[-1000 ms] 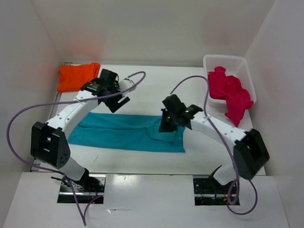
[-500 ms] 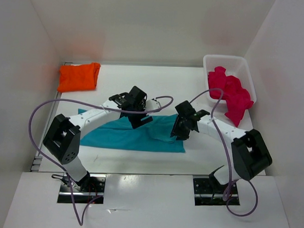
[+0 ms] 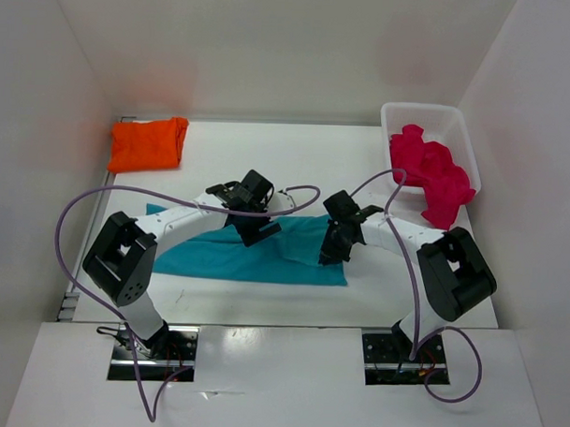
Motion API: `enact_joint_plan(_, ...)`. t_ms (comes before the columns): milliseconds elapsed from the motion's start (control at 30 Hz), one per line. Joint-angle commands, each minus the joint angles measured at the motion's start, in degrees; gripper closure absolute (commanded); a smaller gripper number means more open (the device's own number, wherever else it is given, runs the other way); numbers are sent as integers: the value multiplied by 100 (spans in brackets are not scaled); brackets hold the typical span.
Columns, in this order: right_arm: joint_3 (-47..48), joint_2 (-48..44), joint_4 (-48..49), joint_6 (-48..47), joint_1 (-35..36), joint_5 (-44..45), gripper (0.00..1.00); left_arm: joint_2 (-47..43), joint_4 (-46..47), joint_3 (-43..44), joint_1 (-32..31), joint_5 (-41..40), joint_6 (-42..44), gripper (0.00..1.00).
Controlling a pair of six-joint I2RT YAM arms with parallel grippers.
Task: Fold and stack the t-shirts
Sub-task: Fold the other side of the tshirt into a rectangle
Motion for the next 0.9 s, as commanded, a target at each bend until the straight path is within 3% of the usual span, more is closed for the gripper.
enact_joint_plan(0,120,27,166,35,-20,-72,84,-34,128,-1,8,-101,-171,17)
enact_joint_plan(133,181,-244,-71,35,-20,-19,91,-34,128,-54,8,-155,-172,17)
enact_joint_plan(200,233,-359,-195,87,-20,33,100,-34,128,-54,8,-207,-172,17)
enact_joint_plan(467,-222,-1282,-538,325,-20,-186,100,-34,75,-54,237,-427,-67,17)
enact_joint_plan(633,-425,-1037,-293,378,-20,-336,100,-139,23,-54,622,-672,-127,17)
enact_joint_plan(733,-425,-843,-292,378,-20,-204,75,-245,23,61,1026,-848,-268,17)
enact_joint_plan(767,-425,-843,-344,326,-20,-143,60,-340,23,61,1176,-849,-321,17)
enact_joint_plan(800,-425,-843,-406,325,-20,-142,35,-472,92,113,1508,-919,-321,15)
enact_joint_plan(867,-373,-1070,-633,465,-20,85,25,-631,171,113,1835,-1094,-321,15)
